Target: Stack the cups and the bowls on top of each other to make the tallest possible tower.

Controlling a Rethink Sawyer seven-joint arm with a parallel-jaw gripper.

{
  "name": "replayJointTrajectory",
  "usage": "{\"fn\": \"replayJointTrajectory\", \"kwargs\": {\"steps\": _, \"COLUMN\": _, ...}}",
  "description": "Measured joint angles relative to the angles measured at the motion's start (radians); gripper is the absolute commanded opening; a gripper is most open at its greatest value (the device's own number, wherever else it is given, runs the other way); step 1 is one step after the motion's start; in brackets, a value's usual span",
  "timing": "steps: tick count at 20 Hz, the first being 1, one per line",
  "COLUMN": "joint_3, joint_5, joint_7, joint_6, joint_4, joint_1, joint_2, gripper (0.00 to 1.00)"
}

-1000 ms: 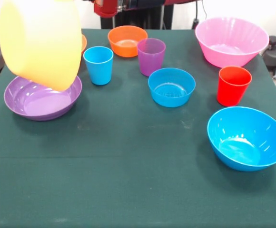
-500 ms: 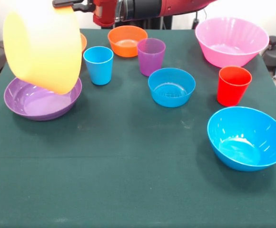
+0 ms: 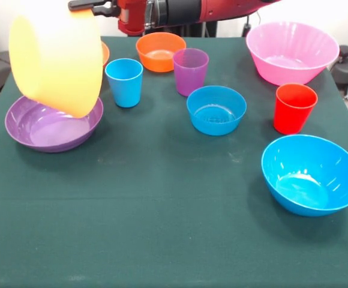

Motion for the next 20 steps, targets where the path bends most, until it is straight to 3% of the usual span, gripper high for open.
{"fn": "replayJointTrajectory", "kwargs": {"steps": 20, "joint_3": 0.0, "joint_5": 0.082, "joint_7": 0.113, "joint_6": 0.0, "joint_4": 0.0, "joint_1": 0.0, "joint_2": 0.062, "gripper": 0.0}}
